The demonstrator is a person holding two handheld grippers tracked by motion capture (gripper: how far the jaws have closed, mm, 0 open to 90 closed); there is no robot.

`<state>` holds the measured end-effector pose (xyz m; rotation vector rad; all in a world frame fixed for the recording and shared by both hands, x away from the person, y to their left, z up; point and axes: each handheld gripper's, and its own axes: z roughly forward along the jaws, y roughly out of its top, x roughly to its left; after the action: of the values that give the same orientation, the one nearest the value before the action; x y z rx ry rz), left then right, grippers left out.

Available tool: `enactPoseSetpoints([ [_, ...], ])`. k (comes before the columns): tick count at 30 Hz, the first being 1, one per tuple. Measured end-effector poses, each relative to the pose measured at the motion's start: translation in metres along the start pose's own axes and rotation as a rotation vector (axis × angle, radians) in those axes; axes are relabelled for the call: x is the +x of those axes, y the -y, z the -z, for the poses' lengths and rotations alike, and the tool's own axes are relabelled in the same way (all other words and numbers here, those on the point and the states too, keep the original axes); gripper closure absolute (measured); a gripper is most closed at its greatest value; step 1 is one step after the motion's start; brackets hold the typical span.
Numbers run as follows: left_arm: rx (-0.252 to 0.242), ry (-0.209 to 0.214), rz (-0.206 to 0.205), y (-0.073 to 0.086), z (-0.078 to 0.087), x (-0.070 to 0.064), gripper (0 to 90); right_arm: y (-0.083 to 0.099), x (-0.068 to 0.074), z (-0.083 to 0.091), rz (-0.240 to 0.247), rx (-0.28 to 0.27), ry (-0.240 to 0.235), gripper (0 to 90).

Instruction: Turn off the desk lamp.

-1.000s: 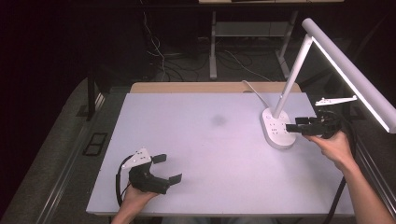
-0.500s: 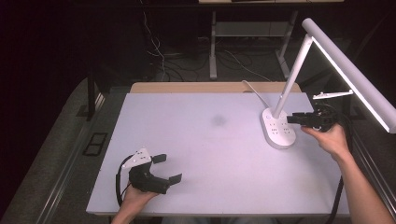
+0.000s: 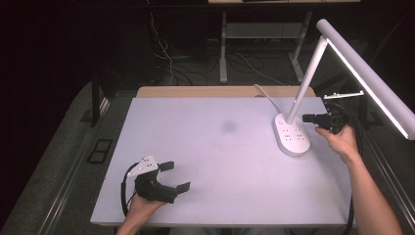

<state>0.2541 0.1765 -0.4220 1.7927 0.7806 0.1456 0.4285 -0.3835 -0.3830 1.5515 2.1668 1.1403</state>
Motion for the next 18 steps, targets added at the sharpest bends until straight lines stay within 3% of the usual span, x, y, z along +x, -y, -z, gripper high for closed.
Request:
enactPoseSetpoints([
  [8,0.001,-0.001,0.0,0.0,0.0,0.0,0.0,0.0,-0.012,-0.007,-0.071,-0.028,-0.011,90.0],
  [18,-0.001,-0.005,0.002,0.0,0.0,0.001,0.0,0.004,-0.022,-0.026,-0.118,-0.018,-0.013,90.0],
])
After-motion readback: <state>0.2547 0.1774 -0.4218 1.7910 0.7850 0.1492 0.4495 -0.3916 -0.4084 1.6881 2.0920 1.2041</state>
